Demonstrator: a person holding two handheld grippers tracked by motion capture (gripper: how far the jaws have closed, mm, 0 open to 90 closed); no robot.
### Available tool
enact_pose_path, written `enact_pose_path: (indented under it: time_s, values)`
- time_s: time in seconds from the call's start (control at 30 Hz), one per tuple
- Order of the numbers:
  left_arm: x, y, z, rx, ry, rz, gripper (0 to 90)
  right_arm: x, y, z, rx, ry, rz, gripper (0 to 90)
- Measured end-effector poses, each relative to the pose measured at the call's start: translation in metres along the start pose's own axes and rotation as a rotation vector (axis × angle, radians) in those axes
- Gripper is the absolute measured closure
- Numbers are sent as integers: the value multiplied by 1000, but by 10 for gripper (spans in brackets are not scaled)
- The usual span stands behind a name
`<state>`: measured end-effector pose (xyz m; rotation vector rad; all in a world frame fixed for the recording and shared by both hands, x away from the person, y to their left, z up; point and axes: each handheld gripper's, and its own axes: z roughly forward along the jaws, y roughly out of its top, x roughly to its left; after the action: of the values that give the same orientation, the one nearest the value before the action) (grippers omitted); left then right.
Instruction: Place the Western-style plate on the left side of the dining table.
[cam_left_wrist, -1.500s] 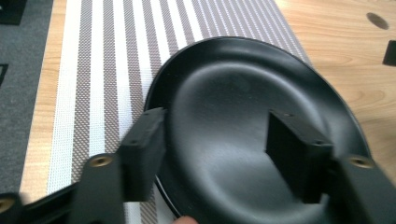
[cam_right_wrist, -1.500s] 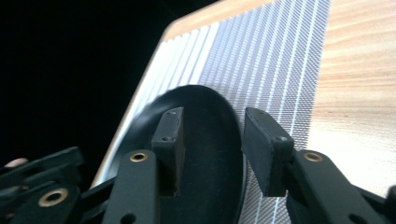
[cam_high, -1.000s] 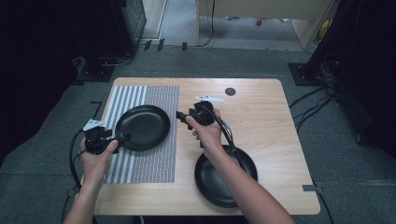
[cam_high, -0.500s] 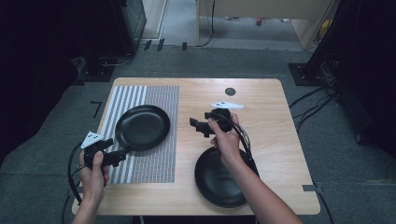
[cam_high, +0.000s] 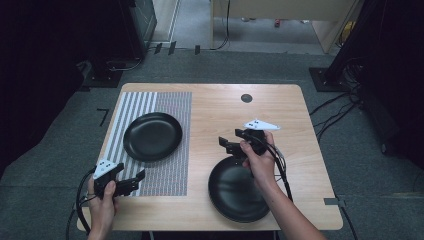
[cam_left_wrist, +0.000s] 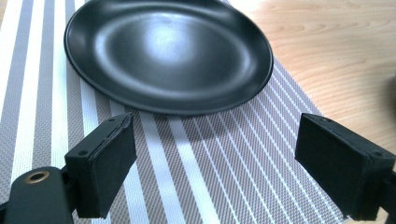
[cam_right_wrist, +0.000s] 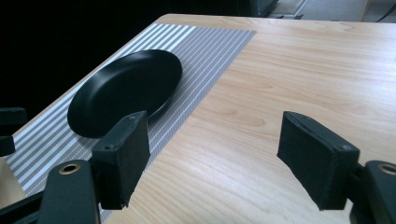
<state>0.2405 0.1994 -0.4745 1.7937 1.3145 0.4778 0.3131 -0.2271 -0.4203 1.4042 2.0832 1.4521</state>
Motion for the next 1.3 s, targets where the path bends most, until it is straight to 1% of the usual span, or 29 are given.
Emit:
enact_pose_path:
  time_s: [0.03, 0.07, 0.1, 0.2, 0.23, 0.27, 0.3, 0.33, 0.37, 0.43, 0.47, 0.5, 0.57, 0.63, 0.73, 0.8, 0.87, 0.9, 0.97, 1.0, 1.07, 1.2, 1.23, 1.27, 1.3]
  values:
    - [0, -3, 0, -4, 5, 0, 120, 0, 0, 0, 0, 0, 0, 245]
    - [1, -7, -2, -14, 9, -1, 116, -3, -3, -6, -7, -1, 4, 244]
    - [1, -7, -2, -14, 9, -1, 112, -3, -3, -6, -7, -1, 4, 244]
    - [1, -13, -3, -34, 39, 13, 103, -7, -9, -16, -15, -15, 6, 243]
    - [2, -15, -3, -38, 47, 17, 97, -11, -14, -21, -19, -27, 13, 241]
    - [3, -19, -4, -34, 61, 24, 96, -13, -17, -23, -20, -32, 18, 239]
    - [3, -19, -4, -34, 61, 24, 96, -13, -17, -23, -20, -32, 18, 239]
    - [4, -21, -4, -31, 69, 29, 95, -18, -22, -28, -24, -45, 28, 239]
    - [6, -25, -5, -27, 89, 33, 95, -21, -24, -31, -27, -49, 33, 239]
    - [7, -26, -6, -26, 92, 32, 95, -23, -26, -34, -28, -52, 40, 239]
    - [10, -28, -8, -26, 98, 25, 95, -28, -31, -39, -32, -60, 46, 238]
    - [10, -28, -8, -26, 98, 25, 95, -28, -31, -39, -32, -60, 46, 238]
    - [13, -30, -9, -23, 106, 25, 95, -33, -36, -44, -33, -72, 48, 239]
    - [15, -32, -11, -16, 110, 24, 95, -37, -40, -50, -38, -84, 48, 238]
    - [17, -35, -12, -6, 130, 36, 95, -42, -46, -59, -46, -109, 38, 236]
    - [22, -38, -13, 0, 139, 28, 95, -47, -53, -67, -48, -119, 38, 232]
    - [23, -39, -14, 2, 143, 29, 96, -48, -55, -69, -48, -124, 37, 232]
    - [24, -39, -14, 4, 144, 25, 95, -52, -59, -74, -48, -134, 44, 232]
    - [26, -40, -15, 7, 148, 26, 95, -54, -61, -76, -50, -138, 48, 232]
    - [26, -41, -16, 10, 155, 33, 95, -58, -64, -82, -53, -150, 56, 231]
    - [26, -42, -16, 12, 155, 36, 95, -59, -65, -84, -57, -154, 61, 231]
    - [29, -44, -16, 20, 162, 32, 95, -68, -73, -97, -67, -181, 75, 230]
    - [29, -45, -17, 21, 162, 31, 95, -73, -77, -102, -62, -203, 69, 222]
    - [30, -45, -17, 21, 162, 29, 95, -73, -77, -102, -62, -203, 69, 222]
    - [31, -45, -18, 22, 164, 28, 95, -76, -80, -104, -62, -218, 64, 220]
